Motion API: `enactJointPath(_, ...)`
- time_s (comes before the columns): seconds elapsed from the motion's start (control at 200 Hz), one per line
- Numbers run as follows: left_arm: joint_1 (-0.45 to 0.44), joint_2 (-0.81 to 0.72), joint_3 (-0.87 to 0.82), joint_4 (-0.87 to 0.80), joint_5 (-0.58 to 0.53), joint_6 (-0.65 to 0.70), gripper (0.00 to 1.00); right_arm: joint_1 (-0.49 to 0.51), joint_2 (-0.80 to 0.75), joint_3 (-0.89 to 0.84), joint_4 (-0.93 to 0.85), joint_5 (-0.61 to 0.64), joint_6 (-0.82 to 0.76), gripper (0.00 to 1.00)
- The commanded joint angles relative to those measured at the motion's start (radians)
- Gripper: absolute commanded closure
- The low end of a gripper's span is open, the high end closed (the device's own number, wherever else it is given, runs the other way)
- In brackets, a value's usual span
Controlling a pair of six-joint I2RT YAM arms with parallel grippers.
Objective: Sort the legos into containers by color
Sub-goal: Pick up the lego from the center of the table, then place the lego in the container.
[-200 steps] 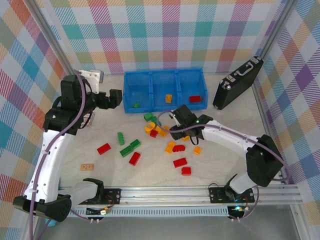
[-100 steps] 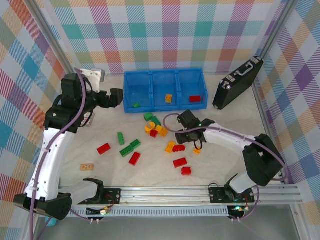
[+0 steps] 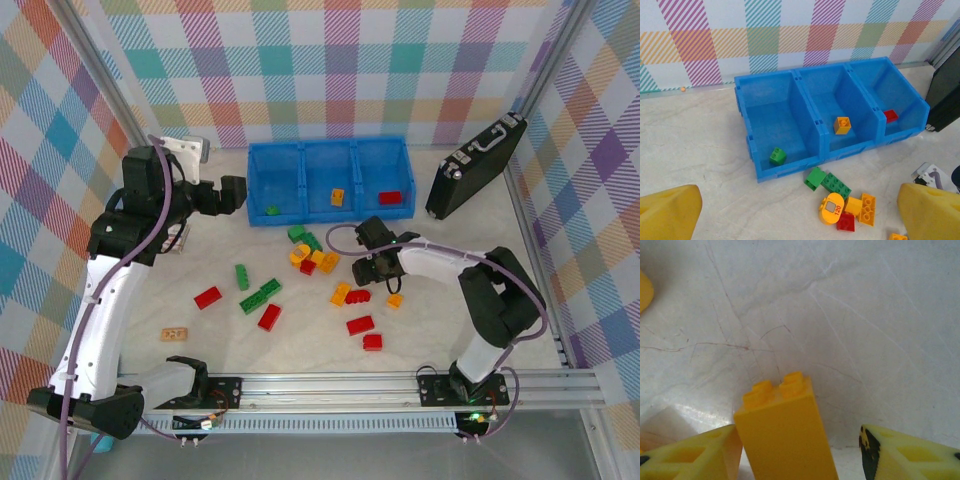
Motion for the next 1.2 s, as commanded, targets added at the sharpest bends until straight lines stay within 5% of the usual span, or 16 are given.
enactJointPath(0.0, -0.005, 0.001, 0.021, -0.014, 0.002, -0.004, 0.00, -0.009, 0.027, 0.040, 0.012, -0.025, -0.018, 0.42)
enactJointPath(0.265, -0.005, 0.000, 0.018, -0.016, -0.008, -0.001, 0.00, -0.012, 0.047, 0.072, -0.033, -0.048, -0.021, 0.60)
enactJointPath(0.64, -0.005, -0.030, 0.008, -0.014, -0.055, 0.019, 0.00, -0.012, 0.000, 0.299, -0.145, -0.049, -0.117, 0.64)
enactJointPath(1.195, -0.005, -0.008, 0.004, -0.019, -0.013, 0.041, 0.00, -0.033, 0.469, 0.914, -0.061, -0.018, -0.275, 0.65)
